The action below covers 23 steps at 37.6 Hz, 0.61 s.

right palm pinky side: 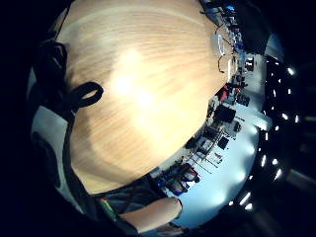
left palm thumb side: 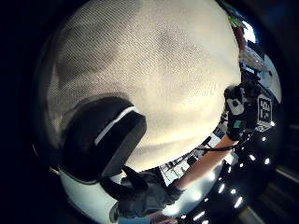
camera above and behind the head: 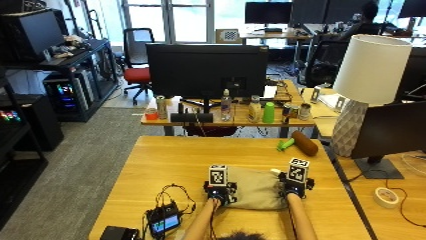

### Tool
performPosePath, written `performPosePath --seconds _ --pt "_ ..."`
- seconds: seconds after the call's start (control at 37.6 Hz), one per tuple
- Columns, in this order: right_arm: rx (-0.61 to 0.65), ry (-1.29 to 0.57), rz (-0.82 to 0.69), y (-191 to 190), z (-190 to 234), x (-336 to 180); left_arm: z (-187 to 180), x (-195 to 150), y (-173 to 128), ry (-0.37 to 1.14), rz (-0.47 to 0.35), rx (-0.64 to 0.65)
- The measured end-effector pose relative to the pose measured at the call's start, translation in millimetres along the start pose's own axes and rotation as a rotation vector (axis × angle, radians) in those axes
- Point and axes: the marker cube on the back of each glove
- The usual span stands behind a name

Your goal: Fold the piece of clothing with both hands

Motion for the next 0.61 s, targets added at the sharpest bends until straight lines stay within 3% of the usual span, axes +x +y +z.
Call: performPosePath --seconds 0.11,0.24,0.32,0.56,0.61 --pt "-0.026 -0.08 -0.009 1.0 4.2 1.8 1.3 -2.0 -0.5 -0.009 -0.016 0.01" --pt "0.064 -0.178 0.159 -18.6 8.9 18.3 0.6 -0.2 -1.1 -0.011 0.005 0.01" --pt "0.008 -0.232 0.116 -16.4 12.9 16.3 -0.5 -0.3 1.2 -0.026 -0.021 -0.014" --pt "0.067 -0.191 0.134 -18.3 8.0 17.0 -0.1 -0.8 2.7 -0.028 -0.034 -0.031" --pt "0.037 -0.196 0.081 -12.6 6.3 13.5 0.2 -1.1 2.4 -0.025 -0.034 -0.029"
